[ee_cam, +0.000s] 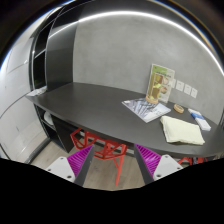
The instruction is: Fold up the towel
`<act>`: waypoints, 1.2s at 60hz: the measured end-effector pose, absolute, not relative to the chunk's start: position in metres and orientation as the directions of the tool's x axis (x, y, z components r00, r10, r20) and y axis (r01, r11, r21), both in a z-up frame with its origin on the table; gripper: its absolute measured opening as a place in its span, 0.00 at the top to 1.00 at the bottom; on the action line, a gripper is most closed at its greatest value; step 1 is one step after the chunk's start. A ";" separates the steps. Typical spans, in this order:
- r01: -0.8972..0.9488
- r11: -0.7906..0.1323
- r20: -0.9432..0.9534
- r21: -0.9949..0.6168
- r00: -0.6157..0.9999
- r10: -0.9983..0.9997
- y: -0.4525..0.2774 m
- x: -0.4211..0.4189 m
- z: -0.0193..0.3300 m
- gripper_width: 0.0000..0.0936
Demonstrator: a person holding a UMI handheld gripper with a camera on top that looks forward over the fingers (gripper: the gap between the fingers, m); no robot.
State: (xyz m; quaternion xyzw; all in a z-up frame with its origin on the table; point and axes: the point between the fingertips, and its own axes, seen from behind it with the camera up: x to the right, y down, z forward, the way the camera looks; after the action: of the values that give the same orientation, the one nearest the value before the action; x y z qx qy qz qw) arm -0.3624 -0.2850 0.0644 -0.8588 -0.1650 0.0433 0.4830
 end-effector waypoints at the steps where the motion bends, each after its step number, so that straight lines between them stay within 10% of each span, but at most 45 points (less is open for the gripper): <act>1: 0.239 -0.480 0.086 -0.844 0.944 0.320 -0.284 -0.361 0.064 0.11; 42: 0.260 -0.511 0.161 -0.820 0.960 0.230 -0.037 -0.119 -0.008 0.10; 52: 0.235 -0.491 0.155 -0.839 0.968 0.199 -0.021 -0.096 -0.009 0.92; 72: 0.015 -0.574 -0.139 -0.819 0.965 0.224 -0.026 -0.100 -0.005 0.95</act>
State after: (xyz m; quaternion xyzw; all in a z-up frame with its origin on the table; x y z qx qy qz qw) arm -0.0998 -0.0262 -0.0045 -0.8797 -0.0680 0.1144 0.4565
